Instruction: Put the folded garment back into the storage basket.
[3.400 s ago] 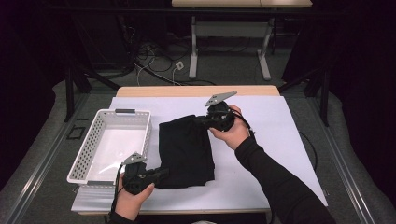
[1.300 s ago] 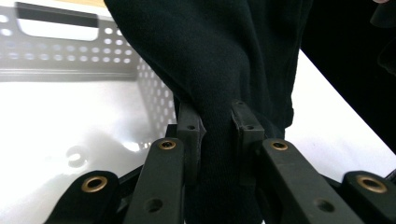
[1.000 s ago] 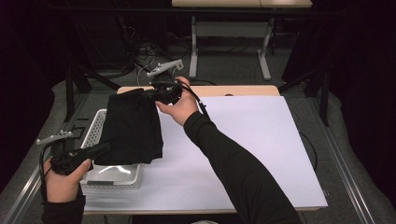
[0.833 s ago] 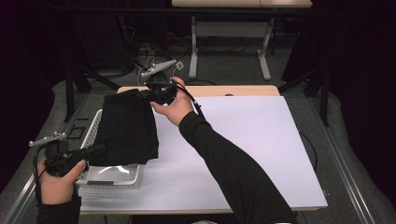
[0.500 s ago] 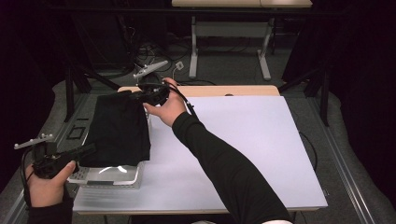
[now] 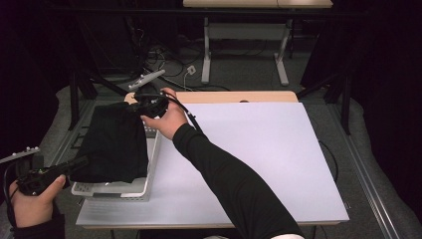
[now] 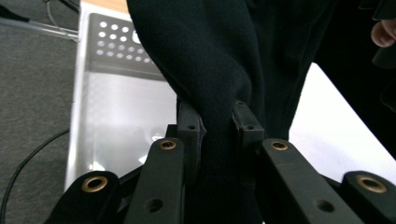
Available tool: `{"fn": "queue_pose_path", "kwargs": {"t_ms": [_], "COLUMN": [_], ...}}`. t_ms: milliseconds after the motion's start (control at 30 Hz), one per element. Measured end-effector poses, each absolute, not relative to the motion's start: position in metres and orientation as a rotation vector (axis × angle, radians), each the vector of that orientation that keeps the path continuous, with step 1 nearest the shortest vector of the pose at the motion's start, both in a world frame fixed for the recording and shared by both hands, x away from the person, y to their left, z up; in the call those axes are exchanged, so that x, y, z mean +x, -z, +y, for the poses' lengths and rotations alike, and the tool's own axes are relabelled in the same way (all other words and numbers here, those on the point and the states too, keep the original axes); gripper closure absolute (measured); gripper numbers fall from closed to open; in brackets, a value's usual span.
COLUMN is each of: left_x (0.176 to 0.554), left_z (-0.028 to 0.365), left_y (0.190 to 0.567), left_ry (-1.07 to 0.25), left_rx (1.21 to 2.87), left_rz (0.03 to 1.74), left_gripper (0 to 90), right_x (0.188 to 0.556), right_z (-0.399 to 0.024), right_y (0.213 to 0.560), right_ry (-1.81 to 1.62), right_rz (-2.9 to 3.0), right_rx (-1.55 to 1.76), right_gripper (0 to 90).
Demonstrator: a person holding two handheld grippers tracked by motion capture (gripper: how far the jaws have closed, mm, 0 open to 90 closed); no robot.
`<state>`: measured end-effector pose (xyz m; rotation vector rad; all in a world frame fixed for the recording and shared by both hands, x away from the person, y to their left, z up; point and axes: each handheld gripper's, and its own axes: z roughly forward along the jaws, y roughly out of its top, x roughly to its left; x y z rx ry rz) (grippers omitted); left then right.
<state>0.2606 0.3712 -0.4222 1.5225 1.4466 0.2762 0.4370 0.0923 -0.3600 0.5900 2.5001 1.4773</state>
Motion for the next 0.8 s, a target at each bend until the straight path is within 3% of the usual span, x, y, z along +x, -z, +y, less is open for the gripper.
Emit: {"fn": "queue_pose_path", "kwargs": {"t_ms": [800], "left_x": [0.287], "left_z": [0.366], "left_y": [0.467], "left_ry": [-0.229], "left_rx": [1.608], "left_rz": [1.581], "left_gripper": [76.9], "right_x": [0.445], "right_z": [0.113], "right_y": [0.414], "right_ry": [-1.350], "right_rz": [2.572], "right_rx": [0.651], "right_gripper": [83.1]}}
